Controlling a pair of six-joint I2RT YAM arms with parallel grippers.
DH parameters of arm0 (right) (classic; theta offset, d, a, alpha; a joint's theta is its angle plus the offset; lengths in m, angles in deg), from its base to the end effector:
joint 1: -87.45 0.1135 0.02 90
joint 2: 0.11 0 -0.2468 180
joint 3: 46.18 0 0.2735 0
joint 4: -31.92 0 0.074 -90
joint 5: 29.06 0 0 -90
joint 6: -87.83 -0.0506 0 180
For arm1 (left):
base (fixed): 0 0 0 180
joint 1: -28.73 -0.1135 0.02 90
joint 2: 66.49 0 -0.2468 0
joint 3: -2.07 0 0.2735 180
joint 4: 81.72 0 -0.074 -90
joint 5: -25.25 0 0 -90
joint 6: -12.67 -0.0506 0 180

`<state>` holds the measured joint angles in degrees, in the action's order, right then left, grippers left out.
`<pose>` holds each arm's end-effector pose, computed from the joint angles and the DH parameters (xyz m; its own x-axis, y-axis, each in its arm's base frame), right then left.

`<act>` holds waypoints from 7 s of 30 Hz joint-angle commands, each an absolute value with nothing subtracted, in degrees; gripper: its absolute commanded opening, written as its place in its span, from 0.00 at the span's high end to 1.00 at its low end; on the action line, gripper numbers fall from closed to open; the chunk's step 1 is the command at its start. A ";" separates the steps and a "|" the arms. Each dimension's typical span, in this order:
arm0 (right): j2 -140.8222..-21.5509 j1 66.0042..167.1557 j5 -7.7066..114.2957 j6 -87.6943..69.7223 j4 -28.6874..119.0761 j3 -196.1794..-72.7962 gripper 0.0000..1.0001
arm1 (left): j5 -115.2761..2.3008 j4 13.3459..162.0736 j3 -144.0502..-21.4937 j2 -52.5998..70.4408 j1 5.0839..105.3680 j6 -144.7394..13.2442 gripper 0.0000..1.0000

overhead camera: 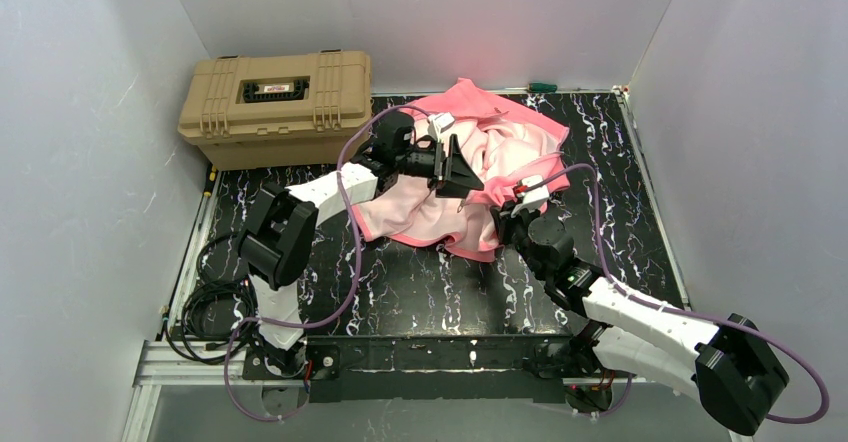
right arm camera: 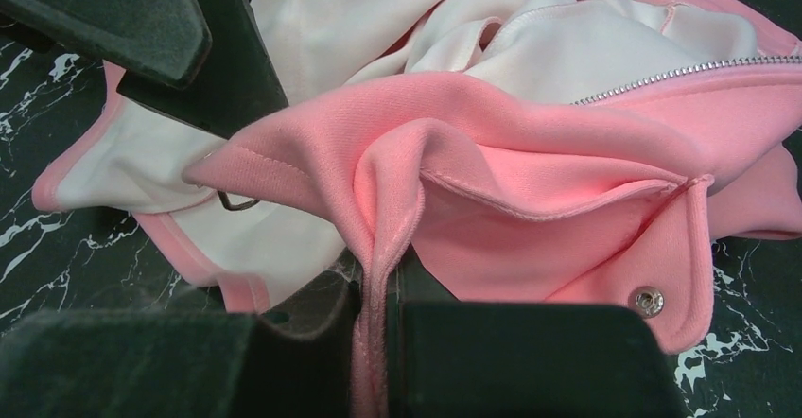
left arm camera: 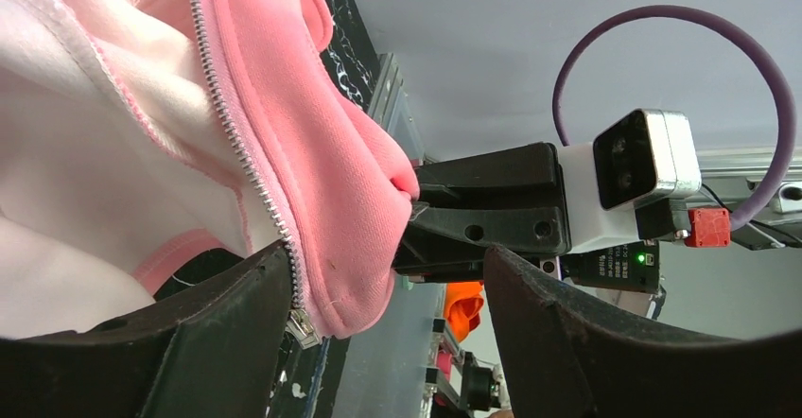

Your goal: Zip up the jacket

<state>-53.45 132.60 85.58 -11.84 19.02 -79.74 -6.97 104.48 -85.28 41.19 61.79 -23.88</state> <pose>0.1907 0.1617 0.2046 -0.1425 0.0732 -0.9871 -0.3333 0.9355 0.1175 0.3532 -0.2810 0.2290 -0.9079 0.0799 -0.4116 0.4183 0.1066 -0.9020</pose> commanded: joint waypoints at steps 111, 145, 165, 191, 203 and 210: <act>-63.41 122.35 10.74 -30.14 -4.35 -88.05 0.22 | -6.50 65.19 -85.20 10.68 64.50 -96.57 1.00; -60.61 122.59 16.49 0.06 43.85 -100.29 0.99 | -5.36 61.63 -83.06 8.68 65.03 -91.88 0.45; -55.78 126.65 28.68 14.64 59.22 -109.56 0.99 | -4.75 63.72 -82.57 12.50 65.27 -84.96 0.39; -56.16 127.27 29.28 14.92 56.58 -111.15 0.99 | -5.83 62.02 -85.03 15.43 68.01 -85.52 0.85; -56.52 127.27 27.59 16.07 59.80 -111.44 0.77 | -6.92 56.14 -87.84 14.47 68.01 -90.48 1.00; -54.71 127.19 21.21 8.24 50.05 -109.37 0.50 | -7.35 55.88 -87.64 13.19 67.95 -93.45 1.00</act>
<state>-56.66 126.96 26.11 13.45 58.75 -108.52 -8.11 57.57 -85.78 16.30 67.84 -90.85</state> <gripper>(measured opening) 0.474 0.099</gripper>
